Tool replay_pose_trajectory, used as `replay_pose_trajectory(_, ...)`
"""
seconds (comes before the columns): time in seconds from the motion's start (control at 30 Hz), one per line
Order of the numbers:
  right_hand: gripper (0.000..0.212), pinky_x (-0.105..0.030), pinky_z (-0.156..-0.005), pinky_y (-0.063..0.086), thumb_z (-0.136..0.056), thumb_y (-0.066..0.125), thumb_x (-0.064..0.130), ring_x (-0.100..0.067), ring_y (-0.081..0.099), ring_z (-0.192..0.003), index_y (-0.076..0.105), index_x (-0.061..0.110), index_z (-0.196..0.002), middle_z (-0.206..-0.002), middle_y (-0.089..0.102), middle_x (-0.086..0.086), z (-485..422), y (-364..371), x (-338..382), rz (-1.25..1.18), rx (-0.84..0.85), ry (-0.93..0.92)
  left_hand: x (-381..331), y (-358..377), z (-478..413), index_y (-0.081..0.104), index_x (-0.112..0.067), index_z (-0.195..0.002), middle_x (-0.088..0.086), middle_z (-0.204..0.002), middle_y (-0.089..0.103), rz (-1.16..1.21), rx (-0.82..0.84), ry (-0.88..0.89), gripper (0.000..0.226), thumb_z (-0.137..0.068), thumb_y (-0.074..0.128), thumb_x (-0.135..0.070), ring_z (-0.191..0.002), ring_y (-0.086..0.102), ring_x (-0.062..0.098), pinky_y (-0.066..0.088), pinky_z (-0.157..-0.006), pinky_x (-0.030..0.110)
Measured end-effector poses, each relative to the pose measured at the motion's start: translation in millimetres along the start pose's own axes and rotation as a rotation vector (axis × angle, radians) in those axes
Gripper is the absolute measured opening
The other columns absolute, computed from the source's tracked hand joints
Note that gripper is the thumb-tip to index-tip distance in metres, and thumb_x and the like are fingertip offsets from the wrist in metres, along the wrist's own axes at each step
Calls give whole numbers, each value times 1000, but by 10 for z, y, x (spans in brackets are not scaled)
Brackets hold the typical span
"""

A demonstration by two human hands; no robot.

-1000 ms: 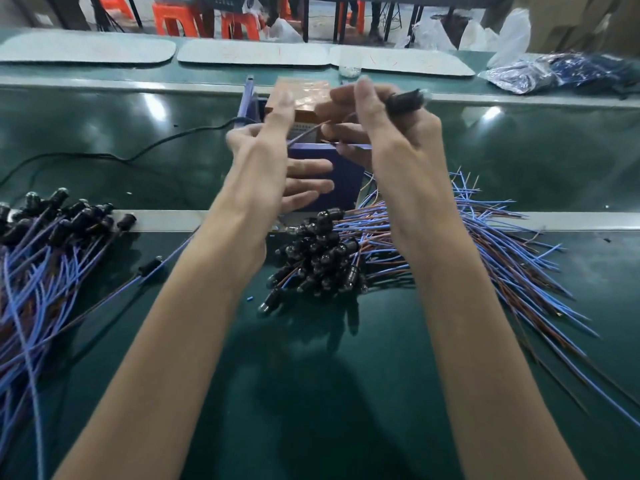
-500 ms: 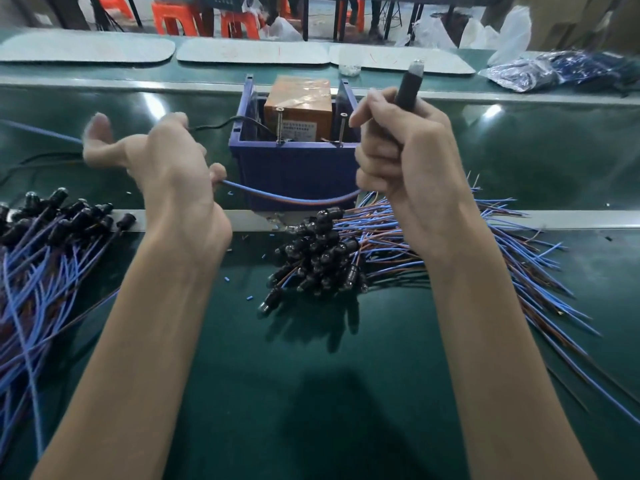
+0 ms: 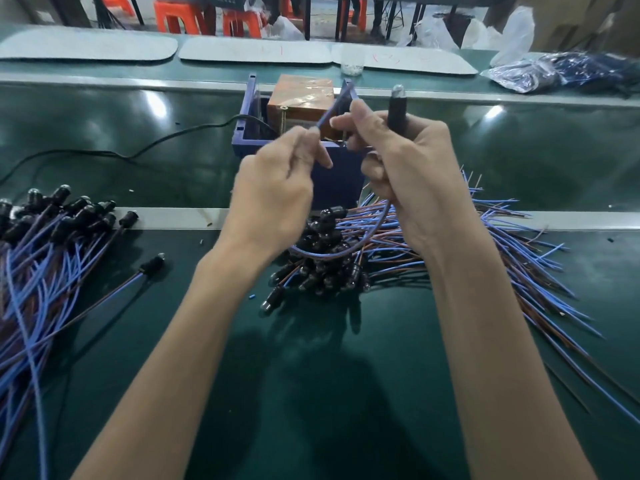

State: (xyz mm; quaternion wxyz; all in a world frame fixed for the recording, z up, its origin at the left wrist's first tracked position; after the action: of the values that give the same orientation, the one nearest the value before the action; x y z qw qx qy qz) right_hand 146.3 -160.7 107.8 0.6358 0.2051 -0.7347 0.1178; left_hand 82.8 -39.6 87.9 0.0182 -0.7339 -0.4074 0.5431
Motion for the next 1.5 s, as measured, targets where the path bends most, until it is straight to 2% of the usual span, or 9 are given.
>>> replay_pose_trajectory(0.13,16,-21,-44,23,-92,62,22,-4,56,-45,72,9,-92,-79,71,0,-13,-36,-27,-57,-34,3,-55,50,32,59,-21,-73,-2,-54,44,-8,129,51,36,-103,41,-30,-55,38,11,34,-59,30)
replay_pose_trajectory(0.3,10,-16,-42,26,-90,64,15,-3,56,-44,69,6,-89,-71,73,-3,-34,-41,-12,-206,-152,23,-24,26,23,58,-22,-69,5,-58,42,18,229,38,38,-103,41,-27,-53,36,13,32,-57,32)
replay_pose_trajectory(0.47,11,-15,-44,27,-86,68,11,-5,63,-48,64,10,-76,-67,73,-3,-28,-44,-12,-278,-198,36,-3,12,25,58,-23,-71,-5,-50,36,83,270,23,38,-103,40,-27,-43,31,8,26,-49,26)
replay_pose_trajectory(0.7,15,-13,-35,22,-89,66,16,-9,68,-55,61,7,-77,-72,74,-6,-10,-23,6,-315,-170,26,-21,0,14,50,-24,-79,-11,-45,42,197,209,-11,26,-103,42,-19,-44,30,9,27,-46,23)
replay_pose_trajectory(0.83,15,-10,-35,26,-86,70,21,-1,53,-43,64,8,-82,-80,75,-9,-7,-49,9,-270,-155,38,-102,16,19,42,-20,-79,-6,-56,42,402,63,-92,25,-103,41,-16,-44,29,6,26,-44,17)
replay_pose_trajectory(1.03,6,-12,-36,26,-84,71,16,-3,50,-45,71,12,-80,-73,70,-2,34,29,-19,-118,-1,114,-241,153,110,55,-24,-75,-18,-61,51,592,-99,-226,23,-98,53,-20,-62,48,-2,41,-65,16)
replay_pose_trajectory(1.2,4,-8,-37,29,-84,71,16,-2,56,-53,73,15,-81,-73,72,2,60,38,3,-57,80,134,-282,121,120,61,-23,-80,-2,-83,64,781,-173,-318,16,-95,57,-21,-78,55,5,42,-73,19)
replay_pose_trajectory(1.33,5,-8,-38,37,-82,69,-1,-2,57,-46,69,3,-84,-60,67,0,89,76,9,-141,156,138,-279,111,110,66,-23,-89,4,-103,73,953,-105,-407,11,-94,57,-26,-97,66,17,44,-87,34)
replay_pose_trajectory(1.5,6,-14,-49,40,-80,70,0,-6,56,-50,65,3,-79,-64,62,-5,72,113,-15,-72,156,106,-320,88,116,66,-17,-94,-6,-75,73,1070,-50,-376,13,-95,55,-23,-70,67,7,52,-59,20)
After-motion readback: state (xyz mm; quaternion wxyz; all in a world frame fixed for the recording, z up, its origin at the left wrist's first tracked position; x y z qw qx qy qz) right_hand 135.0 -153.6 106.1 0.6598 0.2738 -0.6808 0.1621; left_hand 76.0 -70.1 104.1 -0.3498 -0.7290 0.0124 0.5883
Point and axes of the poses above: each hand's wrist, its own z-axis away from the middle knuckle, its own y-axis out of the palm, x = y × z, the point moved 2 cm from there along -z, towards the middle knuckle
